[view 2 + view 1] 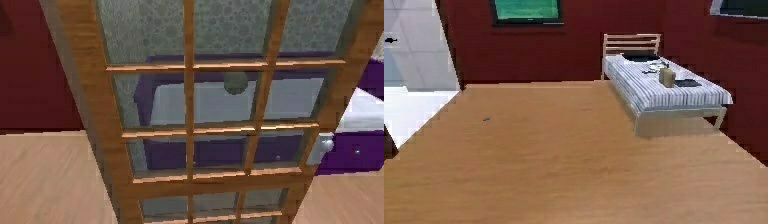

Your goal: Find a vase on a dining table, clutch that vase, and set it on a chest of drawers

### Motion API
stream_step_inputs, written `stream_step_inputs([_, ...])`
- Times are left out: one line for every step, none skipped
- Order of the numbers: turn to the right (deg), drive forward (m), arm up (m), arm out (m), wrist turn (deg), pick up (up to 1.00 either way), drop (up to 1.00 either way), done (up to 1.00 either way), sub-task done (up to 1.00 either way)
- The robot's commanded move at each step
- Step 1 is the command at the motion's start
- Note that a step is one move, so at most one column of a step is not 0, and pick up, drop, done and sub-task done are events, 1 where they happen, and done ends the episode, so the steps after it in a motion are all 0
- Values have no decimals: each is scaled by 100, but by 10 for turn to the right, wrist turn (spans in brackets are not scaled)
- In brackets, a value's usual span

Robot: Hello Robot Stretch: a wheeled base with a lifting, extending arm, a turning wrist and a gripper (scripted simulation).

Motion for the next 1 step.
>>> stream_step_inputs([0, 45, 0, 0, 0, 0, 0, 0, 0])
